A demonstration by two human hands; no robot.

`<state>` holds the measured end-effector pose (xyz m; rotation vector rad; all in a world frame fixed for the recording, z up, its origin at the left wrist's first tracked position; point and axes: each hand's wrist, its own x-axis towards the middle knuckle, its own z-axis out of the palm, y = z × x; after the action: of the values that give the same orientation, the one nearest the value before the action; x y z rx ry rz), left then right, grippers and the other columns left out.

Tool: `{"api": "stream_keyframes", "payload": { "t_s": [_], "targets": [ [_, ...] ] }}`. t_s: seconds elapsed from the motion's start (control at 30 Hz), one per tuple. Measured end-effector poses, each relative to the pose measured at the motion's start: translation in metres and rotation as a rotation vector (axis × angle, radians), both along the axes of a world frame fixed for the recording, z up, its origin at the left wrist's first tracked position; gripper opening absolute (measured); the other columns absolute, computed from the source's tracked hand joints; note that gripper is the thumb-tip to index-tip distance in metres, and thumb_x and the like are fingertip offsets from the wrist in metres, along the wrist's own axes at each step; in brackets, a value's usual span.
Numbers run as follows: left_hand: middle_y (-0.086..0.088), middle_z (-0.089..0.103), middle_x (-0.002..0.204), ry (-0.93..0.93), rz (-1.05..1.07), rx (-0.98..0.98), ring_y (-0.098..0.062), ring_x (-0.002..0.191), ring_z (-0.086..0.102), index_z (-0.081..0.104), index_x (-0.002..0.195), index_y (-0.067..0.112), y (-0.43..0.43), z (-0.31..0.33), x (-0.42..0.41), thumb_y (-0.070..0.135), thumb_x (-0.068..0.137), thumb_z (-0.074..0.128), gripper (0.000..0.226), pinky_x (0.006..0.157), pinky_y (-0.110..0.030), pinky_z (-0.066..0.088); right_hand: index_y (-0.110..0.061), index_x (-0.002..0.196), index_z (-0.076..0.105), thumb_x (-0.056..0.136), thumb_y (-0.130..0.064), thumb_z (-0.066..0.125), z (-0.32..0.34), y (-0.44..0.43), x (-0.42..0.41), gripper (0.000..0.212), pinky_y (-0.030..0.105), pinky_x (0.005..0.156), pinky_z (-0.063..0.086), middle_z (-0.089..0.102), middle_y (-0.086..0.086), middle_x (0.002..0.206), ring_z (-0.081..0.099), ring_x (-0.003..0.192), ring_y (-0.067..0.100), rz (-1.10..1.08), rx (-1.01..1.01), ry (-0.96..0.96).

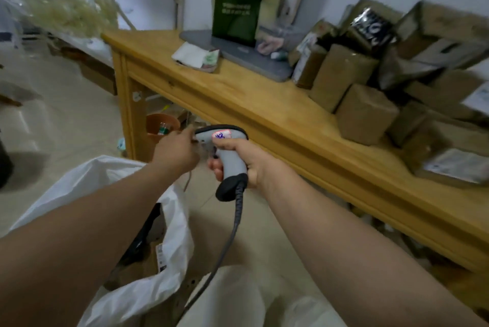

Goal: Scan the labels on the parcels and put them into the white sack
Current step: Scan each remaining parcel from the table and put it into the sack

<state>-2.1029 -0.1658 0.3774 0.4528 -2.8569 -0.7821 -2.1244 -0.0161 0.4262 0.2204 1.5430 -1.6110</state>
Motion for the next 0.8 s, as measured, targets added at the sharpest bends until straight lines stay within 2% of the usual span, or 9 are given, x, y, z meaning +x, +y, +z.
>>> {"api": "stream_keyframes", "payload": {
  "t_s": [0.07, 0.23, 0.33, 0.53, 0.63, 0.67, 0.8],
  "targets": [
    [-0.018, 0.054, 0.123, 0.038, -0.078, 0.002, -0.037, 0.109, 0.054, 0.039, 0.141, 0.021, 0.026, 0.026, -0.004, 0.022, 0.085, 0.062, 0.061, 0.082, -0.038, 0.046, 0.000, 0.090, 0.052, 0.097, -0.027, 0.055, 0.031, 0.033, 0.006, 0.027, 0.021, 0.038, 0.047, 0.060, 0.012, 0.055, 0.055, 0.035, 0.015, -0.085, -0.081, 0.047],
    [-0.014, 0.044, 0.139, 0.065, -0.193, 0.003, -0.034, 0.119, 0.048, 0.022, 0.152, 0.026, 0.104, 0.095, -0.017, 0.020, 0.088, 0.063, 0.076, 0.091, -0.043, 0.049, -0.002, 0.091, 0.050, 0.096, -0.020, 0.051, 0.101, 0.134, 0.029, 0.019, 0.018, 0.036, 0.044, 0.051, 0.009, 0.065, 0.047, 0.033, 0.012, -0.320, -0.318, 0.143],
    [-0.012, 0.044, 0.140, 0.128, -0.257, 0.046, -0.031, 0.117, 0.051, 0.023, 0.152, 0.025, 0.160, 0.126, -0.023, 0.020, 0.088, 0.062, 0.075, 0.088, -0.041, 0.051, -0.002, 0.092, 0.050, 0.092, -0.019, 0.053, 0.132, 0.194, 0.041, 0.017, 0.018, 0.038, 0.044, 0.052, 0.009, 0.063, 0.046, 0.035, 0.013, -0.493, -0.367, 0.204],
    [-0.009, 0.048, 0.140, 0.172, -0.395, 0.053, -0.030, 0.121, 0.050, 0.034, 0.147, 0.019, 0.253, 0.158, -0.051, 0.032, 0.088, 0.062, 0.068, 0.092, -0.041, 0.049, -0.003, 0.089, 0.054, 0.085, -0.007, 0.057, 0.153, 0.284, 0.044, 0.006, 0.023, 0.042, 0.046, 0.057, 0.008, 0.063, 0.050, 0.045, 0.014, -0.696, -0.221, 0.335],
    [-0.012, 0.058, 0.122, 0.162, -0.402, 0.053, -0.030, 0.105, 0.057, 0.048, 0.131, 0.014, 0.292, 0.166, -0.073, 0.038, 0.087, 0.062, 0.052, 0.082, -0.039, 0.051, -0.004, 0.077, 0.053, 0.086, -0.003, 0.055, 0.148, 0.312, 0.035, 0.009, 0.021, 0.039, 0.044, 0.056, 0.007, 0.055, 0.049, 0.039, 0.012, -0.702, -0.160, 0.368],
    [-0.013, 0.059, 0.120, 0.157, -0.403, 0.038, -0.032, 0.106, 0.057, 0.050, 0.128, 0.014, 0.303, 0.167, -0.083, 0.040, 0.087, 0.061, 0.050, 0.085, -0.041, 0.050, -0.004, 0.074, 0.052, 0.087, -0.003, 0.054, 0.145, 0.318, 0.031, 0.012, 0.020, 0.038, 0.043, 0.055, 0.006, 0.052, 0.048, 0.037, 0.012, -0.695, -0.134, 0.389],
    [-0.018, 0.046, 0.134, 0.123, -0.299, -0.029, -0.036, 0.126, 0.040, 0.040, 0.140, 0.016, 0.344, 0.166, -0.120, 0.056, 0.081, 0.063, 0.075, 0.102, -0.044, 0.040, -0.004, 0.075, 0.054, 0.084, -0.004, 0.058, 0.134, 0.335, 0.011, 0.010, 0.021, 0.040, 0.043, 0.056, 0.006, 0.053, 0.048, 0.038, 0.014, -0.688, -0.039, 0.443]
  ]
}}
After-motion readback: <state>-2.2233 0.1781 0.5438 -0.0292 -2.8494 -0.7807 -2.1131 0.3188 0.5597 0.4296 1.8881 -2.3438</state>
